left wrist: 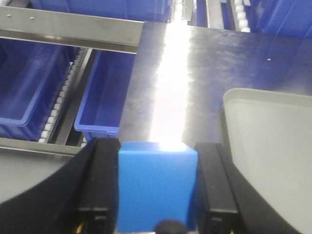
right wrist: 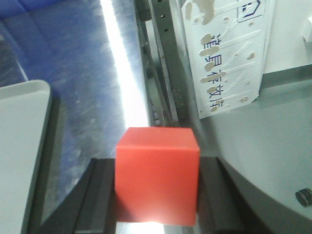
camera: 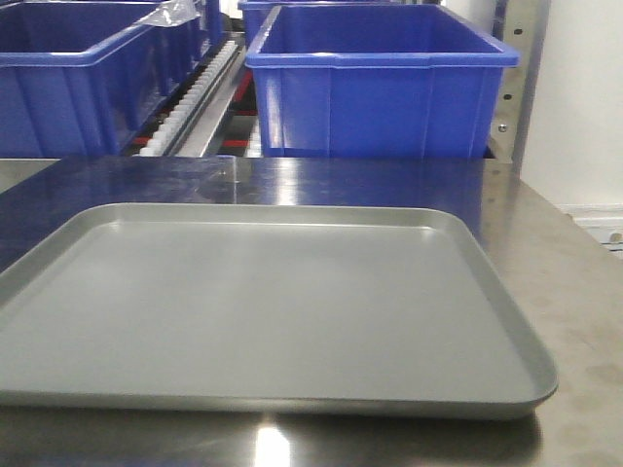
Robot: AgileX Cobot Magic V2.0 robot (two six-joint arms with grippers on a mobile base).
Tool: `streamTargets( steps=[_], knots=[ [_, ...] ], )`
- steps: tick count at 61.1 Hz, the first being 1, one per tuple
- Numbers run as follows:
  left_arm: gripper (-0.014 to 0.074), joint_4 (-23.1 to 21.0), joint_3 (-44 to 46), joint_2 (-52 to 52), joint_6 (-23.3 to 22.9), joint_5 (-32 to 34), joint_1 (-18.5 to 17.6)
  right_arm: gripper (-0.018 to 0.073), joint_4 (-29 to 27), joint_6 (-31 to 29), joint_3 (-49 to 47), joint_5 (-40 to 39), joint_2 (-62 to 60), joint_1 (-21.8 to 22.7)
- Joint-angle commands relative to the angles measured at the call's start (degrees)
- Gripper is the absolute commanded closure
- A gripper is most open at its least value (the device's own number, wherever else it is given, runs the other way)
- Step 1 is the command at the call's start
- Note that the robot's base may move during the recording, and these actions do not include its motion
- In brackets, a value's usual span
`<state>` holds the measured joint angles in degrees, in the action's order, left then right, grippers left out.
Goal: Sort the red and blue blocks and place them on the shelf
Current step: 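Drive the base away from the table holding both cubes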
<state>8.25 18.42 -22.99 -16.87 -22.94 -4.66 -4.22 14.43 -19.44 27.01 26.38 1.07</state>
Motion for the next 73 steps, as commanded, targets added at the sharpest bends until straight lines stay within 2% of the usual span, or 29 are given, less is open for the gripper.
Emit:
streamTargets(
  steps=[1, 73],
  knots=[
    [0.0472, 0.3, 1.6, -0.3, -0.4, 4.2, 0.0, 0.0492, 0.2, -0.3, -1.5, -4.6, 0.1, 0.3],
    [0.0472, 0.3, 1.6, -0.3, -0.4, 4.2, 0.0, 0.0492, 0.2, -0.3, -1.5, -4.6, 0.1, 0.3]
  ],
)
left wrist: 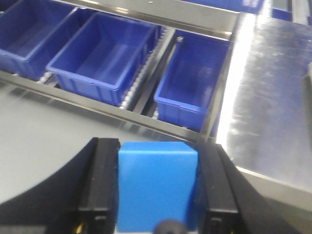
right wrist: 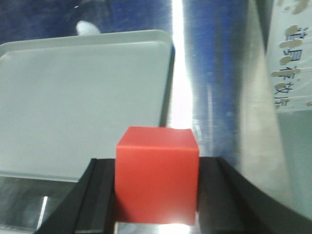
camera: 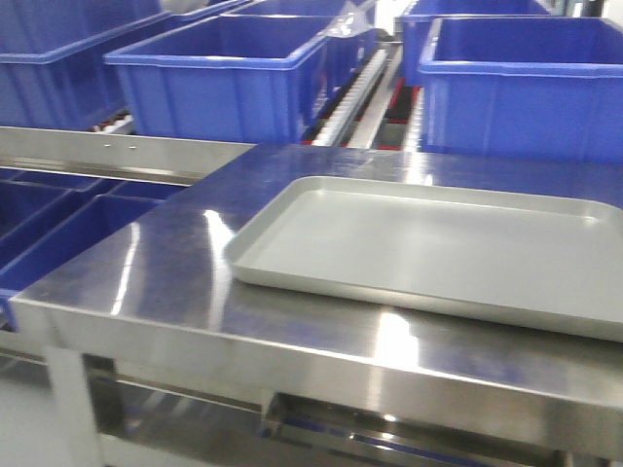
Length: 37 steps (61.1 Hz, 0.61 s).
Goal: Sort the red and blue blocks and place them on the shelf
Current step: 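Drive the base away from the table holding both cubes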
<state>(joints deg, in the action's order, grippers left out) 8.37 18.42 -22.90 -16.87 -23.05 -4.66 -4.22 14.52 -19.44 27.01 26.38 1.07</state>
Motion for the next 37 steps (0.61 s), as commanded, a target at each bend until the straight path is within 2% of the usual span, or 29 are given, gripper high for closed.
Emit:
streamTargets(
  steps=[1, 37],
  knots=[
    [0.0472, 0.1, 1.6, -0.4, -0.4, 4.3, 0.0, 0.0492, 0.2, -0.4, -1.5, -4.6, 0.1, 0.3],
    [0.0472, 0.1, 1.6, -0.4, -0.4, 4.3, 0.0, 0.0492, 0.2, -0.4, -1.5, -4.6, 0.1, 0.3]
  ],
)
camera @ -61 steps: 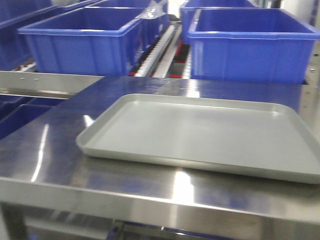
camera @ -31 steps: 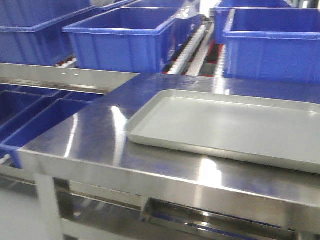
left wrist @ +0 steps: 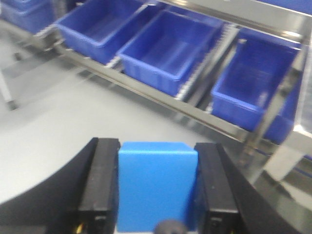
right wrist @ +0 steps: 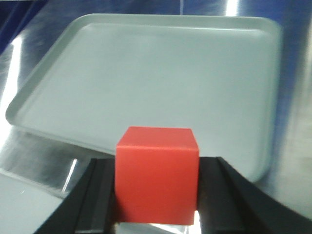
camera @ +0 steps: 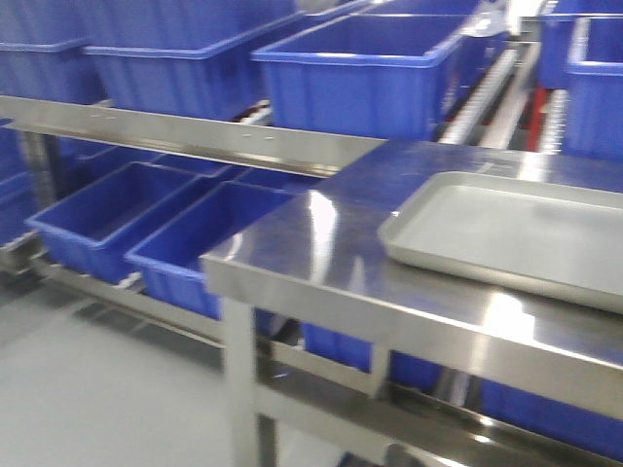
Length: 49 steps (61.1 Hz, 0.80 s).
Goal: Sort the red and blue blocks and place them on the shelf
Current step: 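Drive the base away from the table holding both cubes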
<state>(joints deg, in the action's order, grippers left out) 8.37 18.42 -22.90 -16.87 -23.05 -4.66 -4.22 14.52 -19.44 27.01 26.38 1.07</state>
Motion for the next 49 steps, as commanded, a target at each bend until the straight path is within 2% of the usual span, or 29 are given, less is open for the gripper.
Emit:
streamTargets(
  steps=[1, 49],
  knots=[
    [0.0472, 0.1, 1.6, -0.4, -0.4, 4.3, 0.0, 0.0492, 0.2, -0.4, -1.5, -4.6, 0.1, 0.3],
    [0.0472, 0.1, 1.6, -0.4, -0.4, 4.3, 0.0, 0.0492, 0.2, -0.4, -1.5, -4.6, 0.1, 0.3]
  ],
)
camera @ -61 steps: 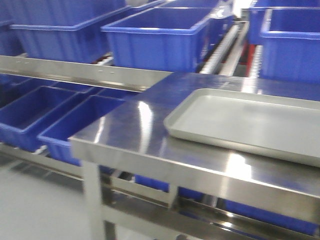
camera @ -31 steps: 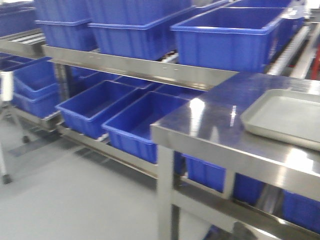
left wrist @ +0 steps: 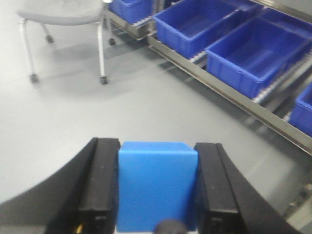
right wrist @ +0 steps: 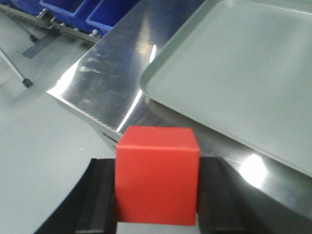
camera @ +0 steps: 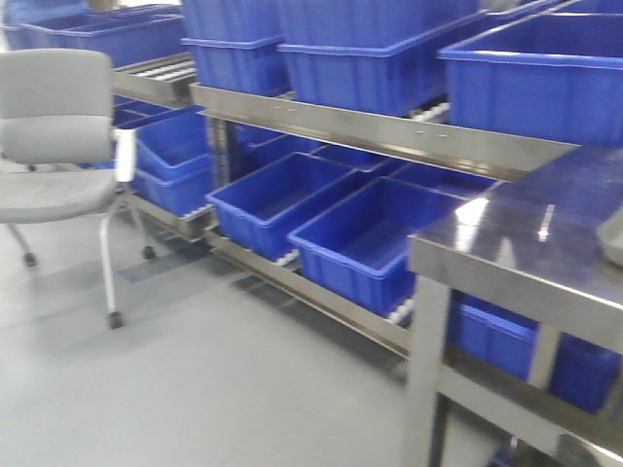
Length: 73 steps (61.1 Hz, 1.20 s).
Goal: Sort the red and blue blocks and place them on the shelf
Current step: 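Drive the base away from the table holding both cubes, then drive forward across the floor past the grey chair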
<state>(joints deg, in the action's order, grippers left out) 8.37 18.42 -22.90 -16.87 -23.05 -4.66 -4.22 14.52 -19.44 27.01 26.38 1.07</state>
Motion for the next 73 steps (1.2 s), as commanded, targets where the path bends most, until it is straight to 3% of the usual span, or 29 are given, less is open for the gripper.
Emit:
streamTargets(
  steps=[1, 73],
  knots=[
    [0.0472, 0.1, 1.6, -0.4, -0.4, 4.3, 0.0, 0.0492, 0.2, -0.4, -1.5, -4.6, 0.1, 0.3],
    [0.0472, 0.1, 1.6, -0.4, -0.4, 4.3, 0.0, 0.0492, 0.2, -0.4, -1.5, -4.4, 0.1, 0.3]
  ],
)
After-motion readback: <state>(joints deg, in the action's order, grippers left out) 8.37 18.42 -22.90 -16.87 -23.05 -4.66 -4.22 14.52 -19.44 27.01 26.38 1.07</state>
